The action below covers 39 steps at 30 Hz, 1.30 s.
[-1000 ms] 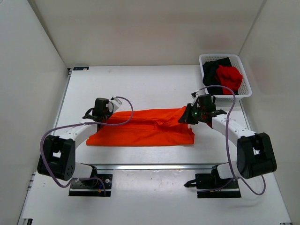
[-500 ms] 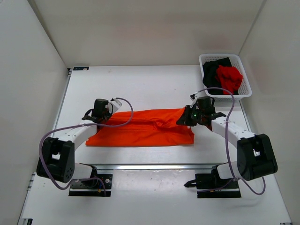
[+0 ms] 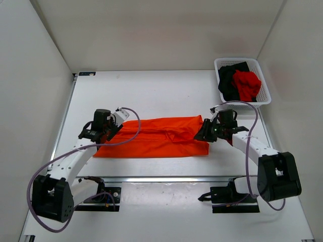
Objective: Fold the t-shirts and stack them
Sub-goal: Fold the other side of the tshirt into a rectangle
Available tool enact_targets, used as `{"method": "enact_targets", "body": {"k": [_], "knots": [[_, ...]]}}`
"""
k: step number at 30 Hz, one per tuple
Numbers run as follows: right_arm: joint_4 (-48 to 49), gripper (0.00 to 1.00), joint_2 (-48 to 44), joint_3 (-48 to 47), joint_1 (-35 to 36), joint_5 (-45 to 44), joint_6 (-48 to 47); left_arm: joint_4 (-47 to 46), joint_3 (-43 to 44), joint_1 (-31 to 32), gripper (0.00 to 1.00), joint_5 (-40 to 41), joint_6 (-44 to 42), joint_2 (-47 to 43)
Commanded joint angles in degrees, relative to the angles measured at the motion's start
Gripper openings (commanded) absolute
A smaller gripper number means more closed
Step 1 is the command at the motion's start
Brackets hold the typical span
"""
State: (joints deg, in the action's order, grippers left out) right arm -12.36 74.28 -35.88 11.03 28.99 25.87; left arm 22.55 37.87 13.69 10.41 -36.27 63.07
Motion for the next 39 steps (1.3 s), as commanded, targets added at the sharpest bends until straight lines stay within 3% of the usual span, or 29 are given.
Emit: {"method": "enact_targets", "body": {"k": [1, 8, 14, 18, 24, 28, 33, 36, 39], "knots": [[-0.3, 0.23, -3.1, -0.9, -1.0, -0.7, -1.0, 7.0, 4.2, -1.8, 0.62, -3.1, 5.1, -2.5], [0.1, 0.32, -3.2, -6.0, 3.0, -6.9, -1.7, 9.7, 12.1, -4.0, 0.62, -0.8, 18.5, 2.8], [3.0, 0.33, 0.5, -7.3, 2.9, -4.9, -0.1, 17.2, 24.9, -10.6, 0.63, -3.6, 29.0, 22.2], [2.5, 0.33, 1.1, -7.5, 2.2, -5.1, 0.0, 21.2, 30.0, -10.5, 0.59, -6.5, 27.4, 28.5], [-1.3, 0.45, 2.0, -7.8, 2.2, -5.9, -2.6, 20.5, 26.5, -9.7, 0.58, -10.1, 21.5, 26.3], [-4.3, 0.45, 4.0, -8.5, 3.2, -6.9, -2.2, 21.1, 24.4, -8.7, 0.49, -9.5, 20.7, 26.5], [-6.3, 0.45, 5.1, -9.5, 4.2, -8.9, -2.9, 20.8, 22.3, -8.4, 0.29, -5.9, 20.4, 27.7], [-6.9, 0.42, 7.4, -11.0, 5.1, -8.4, -2.8, 20.1, 22.2, -8.5, 0.16, -4.5, 20.1, 27.9], [-8.2, 0.34, 9.4, -11.7, 5.3, -8.3, -2.6, 19.6, 23.0, -7.4, 0.1, -3.4, 19.3, 27.4]]}}
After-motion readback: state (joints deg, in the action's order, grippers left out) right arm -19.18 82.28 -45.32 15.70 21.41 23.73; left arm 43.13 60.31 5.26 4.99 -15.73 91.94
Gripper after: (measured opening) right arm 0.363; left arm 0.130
